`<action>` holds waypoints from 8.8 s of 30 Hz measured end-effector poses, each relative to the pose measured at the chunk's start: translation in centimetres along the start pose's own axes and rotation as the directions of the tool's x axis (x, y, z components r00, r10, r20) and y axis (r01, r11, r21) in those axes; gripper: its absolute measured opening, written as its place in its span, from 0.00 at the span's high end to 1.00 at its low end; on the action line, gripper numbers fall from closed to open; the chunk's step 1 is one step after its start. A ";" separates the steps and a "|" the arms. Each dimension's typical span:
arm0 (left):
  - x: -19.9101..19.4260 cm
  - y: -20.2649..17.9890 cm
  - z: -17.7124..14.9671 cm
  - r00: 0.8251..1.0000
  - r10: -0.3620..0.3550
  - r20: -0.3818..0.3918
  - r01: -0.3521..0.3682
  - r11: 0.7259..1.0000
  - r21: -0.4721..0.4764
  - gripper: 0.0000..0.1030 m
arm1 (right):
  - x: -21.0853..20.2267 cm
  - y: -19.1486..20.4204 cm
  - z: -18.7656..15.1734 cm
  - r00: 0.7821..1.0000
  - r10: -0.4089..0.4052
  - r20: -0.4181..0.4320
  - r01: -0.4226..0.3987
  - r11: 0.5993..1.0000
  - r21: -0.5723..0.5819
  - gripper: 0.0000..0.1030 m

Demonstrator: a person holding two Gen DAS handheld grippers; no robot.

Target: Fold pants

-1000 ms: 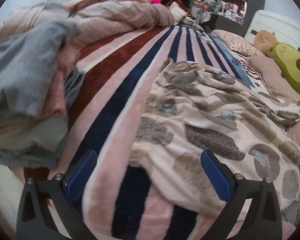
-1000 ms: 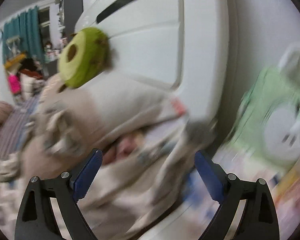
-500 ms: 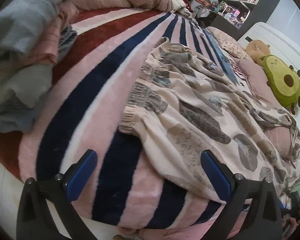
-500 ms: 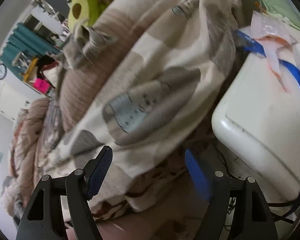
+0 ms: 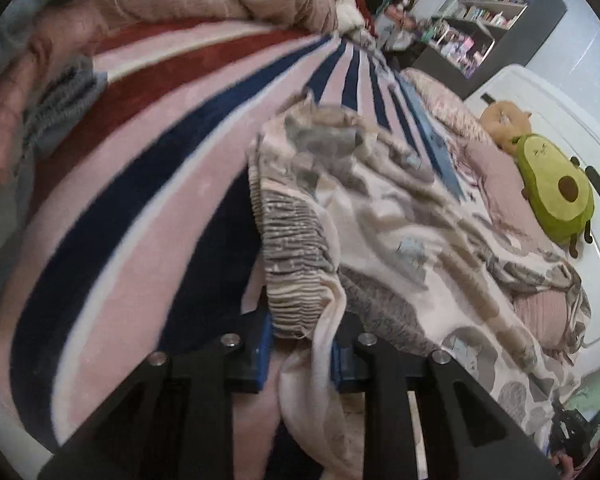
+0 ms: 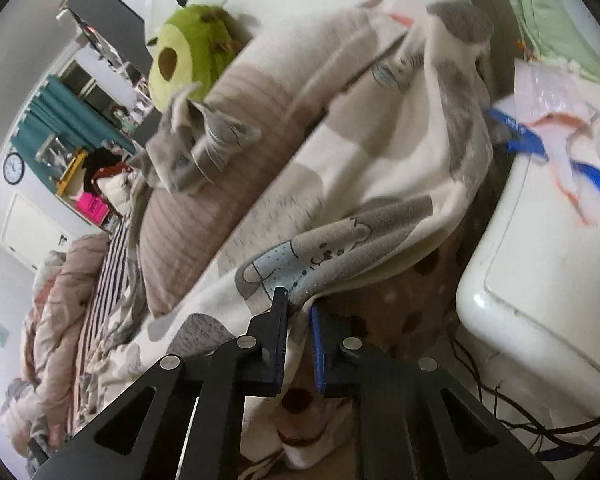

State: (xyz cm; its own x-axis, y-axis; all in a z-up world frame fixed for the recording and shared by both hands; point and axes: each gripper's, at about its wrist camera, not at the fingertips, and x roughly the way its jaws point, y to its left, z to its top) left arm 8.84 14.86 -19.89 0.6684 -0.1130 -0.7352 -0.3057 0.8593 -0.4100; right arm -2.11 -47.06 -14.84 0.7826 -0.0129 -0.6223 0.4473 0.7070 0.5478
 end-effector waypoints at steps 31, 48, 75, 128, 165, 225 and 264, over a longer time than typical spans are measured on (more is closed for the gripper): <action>-20.6 5.5 -0.6 0.950 0.118 0.288 -0.126 0.992 0.009 0.83 | -9.1 9.2 -3.0 0.953 0.303 -0.016 -0.293 0.908 -0.299 0.96; -8.0 -0.5 7.6 0.981 0.093 0.172 -0.111 0.989 0.100 0.82 | 2.3 19.8 8.2 0.990 0.136 0.034 -0.092 0.811 -0.578 0.97; -3.1 -4.6 6.9 0.996 -0.083 -0.029 0.087 0.960 0.267 0.23 | 5.3 30.4 -3.5 0.886 0.192 -0.423 -0.464 0.366 -0.806 0.41; -3.1 3.5 0.3 0.991 -0.090 -0.103 0.086 0.995 -0.050 0.24 | 5.3 23.4 -6.8 0.929 0.064 -0.363 -0.334 0.565 -0.755 0.44; -9.6 -1.6 5.5 0.975 0.095 0.202 -0.134 0.973 0.189 0.30 | 3.8 17.4 -2.2 0.990 -0.124 -0.072 0.006 0.536 -0.844 0.43; -1.1 -10.4 3.6 0.995 -0.096 0.021 0.083 0.935 0.344 0.28 | 4.1 15.3 5.6 0.934 -0.261 0.244 0.348 0.514 -0.784 0.98; 1.0 5.3 6.0 0.958 0.186 0.217 -0.141 0.968 -0.207 0.50 | 4.1 23.3 -1.7 0.955 0.127 -0.269 -0.285 0.651 -0.703 0.38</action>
State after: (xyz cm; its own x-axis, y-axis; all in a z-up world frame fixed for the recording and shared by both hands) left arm 11.91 22.32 -19.55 0.7309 0.1594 -0.6636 -0.5304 0.7446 -0.4053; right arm 10.78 -29.43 -5.51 0.6875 0.2678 -0.6751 -0.2360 0.9615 0.1410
